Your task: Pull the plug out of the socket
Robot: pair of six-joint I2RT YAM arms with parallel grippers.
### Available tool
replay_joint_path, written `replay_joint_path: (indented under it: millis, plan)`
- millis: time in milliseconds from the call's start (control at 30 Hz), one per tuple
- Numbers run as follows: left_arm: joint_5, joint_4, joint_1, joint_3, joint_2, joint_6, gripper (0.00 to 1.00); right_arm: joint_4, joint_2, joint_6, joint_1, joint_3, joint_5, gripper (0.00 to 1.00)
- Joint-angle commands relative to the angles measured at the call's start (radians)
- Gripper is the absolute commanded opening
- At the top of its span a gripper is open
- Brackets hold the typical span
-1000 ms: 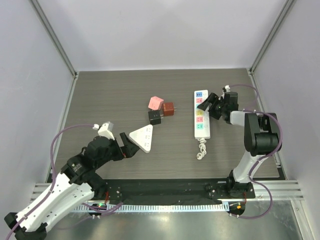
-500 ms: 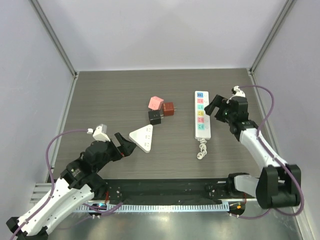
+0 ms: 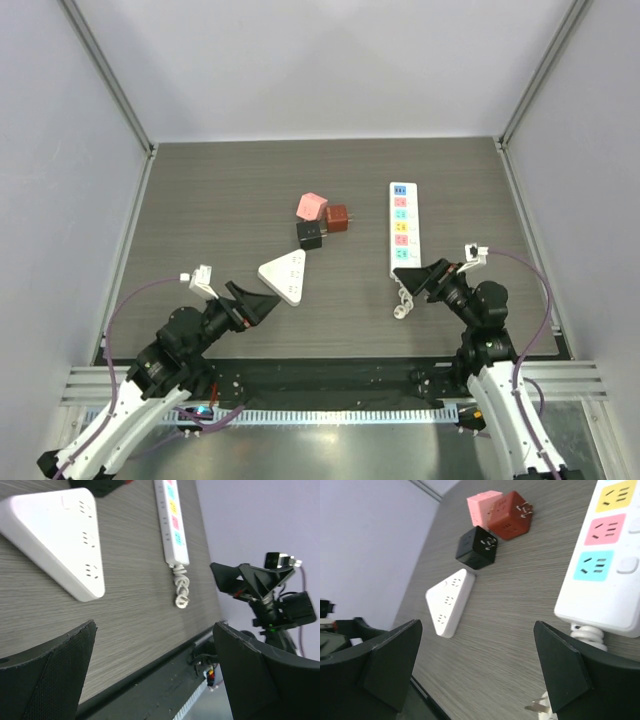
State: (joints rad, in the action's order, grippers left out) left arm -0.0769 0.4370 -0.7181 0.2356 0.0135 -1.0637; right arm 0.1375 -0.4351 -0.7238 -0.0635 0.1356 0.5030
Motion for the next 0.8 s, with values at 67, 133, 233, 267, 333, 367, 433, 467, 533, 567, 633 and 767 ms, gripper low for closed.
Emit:
replay_joint_path:
  millis: [67,133,233,267,333,367,433,467,533,567,633,767]
  plan:
    - [0.179,-0.254,0.002,-0.097,0.014,-0.070,1.00,0.036,0.324,-0.230,-0.002,-0.207,0.028,1.00]
    - [0.187,-0.334,0.002,-0.179,-0.059,-0.110,1.00,-0.060,0.431,-0.278,-0.002,-0.249,-0.004,1.00]
    - [0.232,-0.507,0.002,-0.260,-0.023,-0.165,1.00,-0.095,0.362,-0.252,-0.004,-0.249,-0.006,1.00]
    - [0.242,-0.546,0.002,-0.287,-0.026,-0.197,1.00,-0.104,0.339,-0.241,-0.004,-0.251,-0.017,1.00]
    - [0.229,-0.511,0.002,-0.297,-0.061,-0.191,1.00,-0.119,0.262,-0.218,-0.002,-0.249,-0.041,1.00]
    - [0.241,-0.511,0.002,-0.297,-0.055,-0.180,1.00,-0.115,0.234,-0.207,-0.005,-0.249,-0.044,1.00]
    - [0.252,-0.498,0.002,-0.295,-0.053,-0.176,1.00,-0.089,0.184,-0.204,-0.004,-0.251,-0.035,1.00]
    - [0.253,-0.485,0.003,-0.297,-0.061,-0.170,1.00,-0.067,0.171,-0.204,-0.004,-0.252,-0.021,1.00]
    - [0.259,-0.465,0.002,-0.295,-0.055,-0.163,1.00,-0.032,0.151,-0.207,-0.004,-0.251,-0.011,1.00]
    - [0.256,-0.449,0.002,-0.294,-0.060,-0.162,1.00,-0.024,0.138,-0.207,-0.005,-0.251,-0.004,1.00]
    - [0.253,-0.440,0.002,-0.295,-0.058,-0.153,1.00,-0.006,0.127,-0.201,-0.004,-0.252,0.005,1.00]
    - [0.252,-0.394,0.002,-0.292,-0.058,-0.150,1.00,0.062,0.113,-0.206,-0.006,-0.255,0.070,1.00]
